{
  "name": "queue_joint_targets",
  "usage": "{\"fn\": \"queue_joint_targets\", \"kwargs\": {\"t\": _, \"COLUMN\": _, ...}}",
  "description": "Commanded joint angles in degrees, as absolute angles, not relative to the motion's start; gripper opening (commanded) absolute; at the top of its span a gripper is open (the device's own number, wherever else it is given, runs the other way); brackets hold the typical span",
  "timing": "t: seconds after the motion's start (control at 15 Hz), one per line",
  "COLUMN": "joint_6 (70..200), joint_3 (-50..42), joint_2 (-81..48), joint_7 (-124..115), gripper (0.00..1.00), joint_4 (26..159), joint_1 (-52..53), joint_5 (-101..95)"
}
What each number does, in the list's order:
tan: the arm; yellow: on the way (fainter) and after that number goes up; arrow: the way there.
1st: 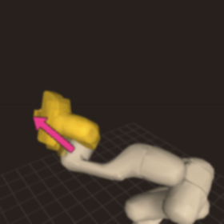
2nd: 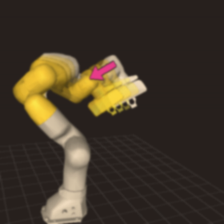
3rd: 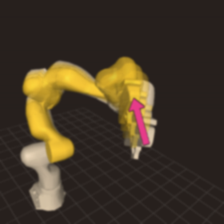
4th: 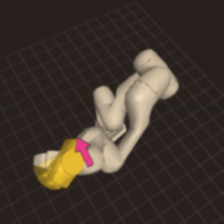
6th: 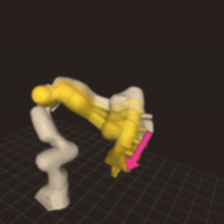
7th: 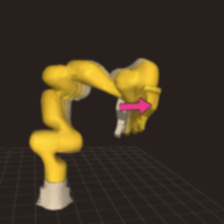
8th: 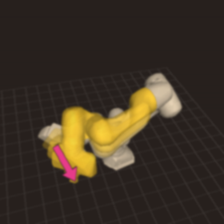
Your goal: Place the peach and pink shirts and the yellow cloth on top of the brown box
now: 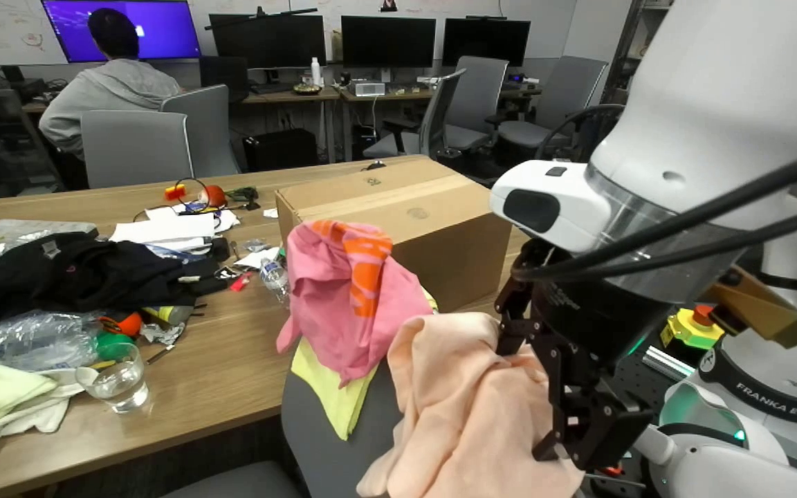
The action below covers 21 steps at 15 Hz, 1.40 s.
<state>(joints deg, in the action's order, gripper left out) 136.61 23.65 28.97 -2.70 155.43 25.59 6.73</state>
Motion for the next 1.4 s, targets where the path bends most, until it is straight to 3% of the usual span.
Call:
{"fn": "queue_joint_targets", "kwargs": {"t": 0.0, "joint_6": 133.55, "joint_3": 25.79, "joint_2": 25.53, "joint_7": -6.60, "gripper": 1.00, "joint_4": 152.05, "joint_1": 23.52, "joint_5": 0.60}}
{"fn": "queue_joint_targets", "kwargs": {"t": 0.2, "joint_6": 131.70, "joint_3": 26.14, "joint_2": 24.50, "joint_7": -8.12, "gripper": 1.00, "joint_4": 150.46, "joint_1": 23.15, "joint_5": -2.23}}
{"fn": "queue_joint_targets", "kwargs": {"t": 0.27, "joint_6": 131.31, "joint_3": 26.14, "joint_2": 24.18, "joint_7": -8.45, "gripper": 0.75, "joint_4": 150.09, "joint_1": 23.15, "joint_5": -2.77}}
{"fn": "queue_joint_targets", "kwargs": {"t": 0.33, "joint_6": 130.76, "joint_3": 26.08, "joint_2": 23.95, "joint_7": -8.70, "gripper": 0.75, "joint_4": 149.59, "joint_1": 23.18, "joint_5": -3.10}}
{"fn": "queue_joint_targets", "kwargs": {"t": 0.93, "joint_6": 116.05, "joint_3": 24.78, "joint_2": 24.19, "joint_7": -6.64, "gripper": 0.05, "joint_4": 141.94, "joint_1": 23.85, "joint_5": -3.18}}
{"fn": "queue_joint_targets", "kwargs": {"t": 1.0, "joint_6": 113.11, "joint_3": 24.59, "joint_2": 24.01, "joint_7": -5.77, "gripper": 0.00, "joint_4": 140.57, "joint_1": 23.93, "joint_5": -3.16}}
{"fn": "queue_joint_targets", "kwargs": {"t": 1.33, "joint_6": 102.93, "joint_3": 24.77, "joint_2": 22.92, "joint_7": -4.00, "gripper": 0.01, "joint_4": 134.45, "joint_1": 23.13, "joint_5": -6.07}}
